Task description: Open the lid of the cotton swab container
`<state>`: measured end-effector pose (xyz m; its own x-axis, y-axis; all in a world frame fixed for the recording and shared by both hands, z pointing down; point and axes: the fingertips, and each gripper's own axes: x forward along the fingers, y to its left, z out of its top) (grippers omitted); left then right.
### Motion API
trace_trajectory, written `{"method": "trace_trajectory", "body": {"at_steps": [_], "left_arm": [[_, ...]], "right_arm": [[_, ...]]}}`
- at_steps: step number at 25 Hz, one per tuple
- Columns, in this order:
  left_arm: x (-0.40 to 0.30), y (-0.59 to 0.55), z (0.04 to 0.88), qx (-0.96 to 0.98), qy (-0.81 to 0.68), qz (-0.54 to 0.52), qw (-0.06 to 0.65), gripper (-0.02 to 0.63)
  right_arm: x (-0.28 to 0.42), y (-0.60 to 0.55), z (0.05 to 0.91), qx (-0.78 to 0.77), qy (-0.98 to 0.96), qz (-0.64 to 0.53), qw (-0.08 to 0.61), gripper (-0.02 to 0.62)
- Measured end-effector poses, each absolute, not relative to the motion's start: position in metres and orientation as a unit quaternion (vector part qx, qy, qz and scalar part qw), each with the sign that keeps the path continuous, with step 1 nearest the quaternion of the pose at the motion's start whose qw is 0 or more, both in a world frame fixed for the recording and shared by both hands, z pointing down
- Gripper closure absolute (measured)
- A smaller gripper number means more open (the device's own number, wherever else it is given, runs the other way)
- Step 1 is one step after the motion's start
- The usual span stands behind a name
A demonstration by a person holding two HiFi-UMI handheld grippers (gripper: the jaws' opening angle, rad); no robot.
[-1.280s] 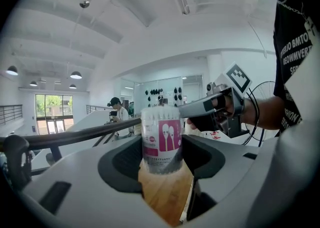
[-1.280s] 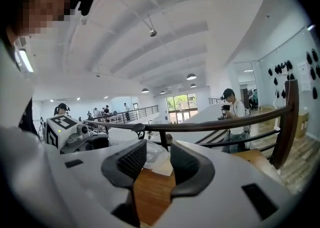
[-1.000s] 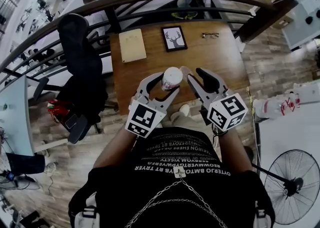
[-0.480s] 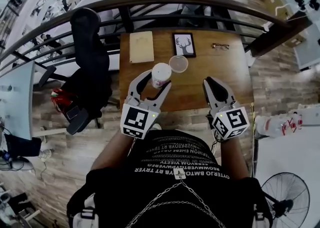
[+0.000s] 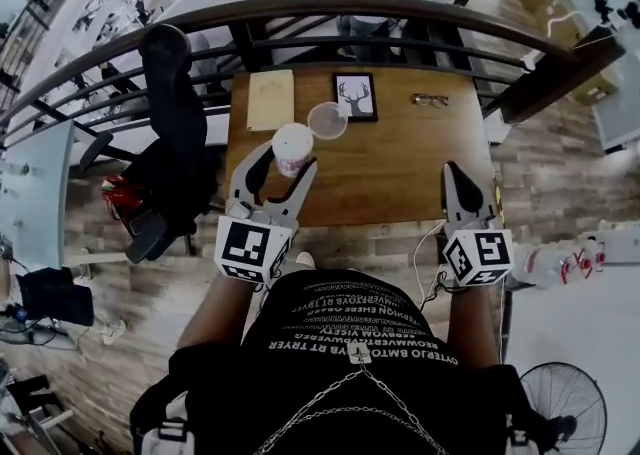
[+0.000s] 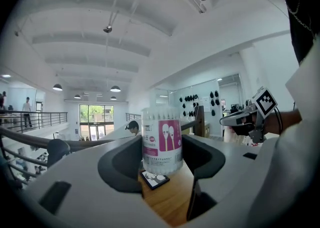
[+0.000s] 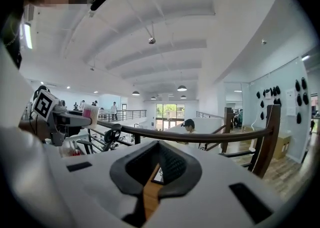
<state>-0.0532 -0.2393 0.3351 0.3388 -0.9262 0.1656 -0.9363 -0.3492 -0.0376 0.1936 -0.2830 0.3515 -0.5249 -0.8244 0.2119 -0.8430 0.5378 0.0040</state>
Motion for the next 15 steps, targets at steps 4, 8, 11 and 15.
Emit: {"method": "trace_trajectory", "body": {"at_steps": [4,8,11,15], "left_arm": [[-0.035,-0.233,0.326,0.813,-0.577,0.075,0.026,0.342],[-0.019,-0.226,0.324,0.809,-0.583,0.071,0.027,0.342],[-0.008,-0.218,0.324,0.805,-0.588,0.073,0.025,0.342],[0.005,-0.206,0.324,0.799,-0.596,0.077,0.023,0.342]], "right_arm": [[0.218,-0.282,0.344,0.474,-0.875,0.04,0.096,0.58],[0.232,-0.281,0.342,0.462,-0.881,0.038,0.093,0.58],[0.237,-0.279,0.341,0.452,-0.887,0.036,0.09,0.58],[0.251,-0.271,0.338,0.446,-0.891,0.038,0.082,0.58]]}}
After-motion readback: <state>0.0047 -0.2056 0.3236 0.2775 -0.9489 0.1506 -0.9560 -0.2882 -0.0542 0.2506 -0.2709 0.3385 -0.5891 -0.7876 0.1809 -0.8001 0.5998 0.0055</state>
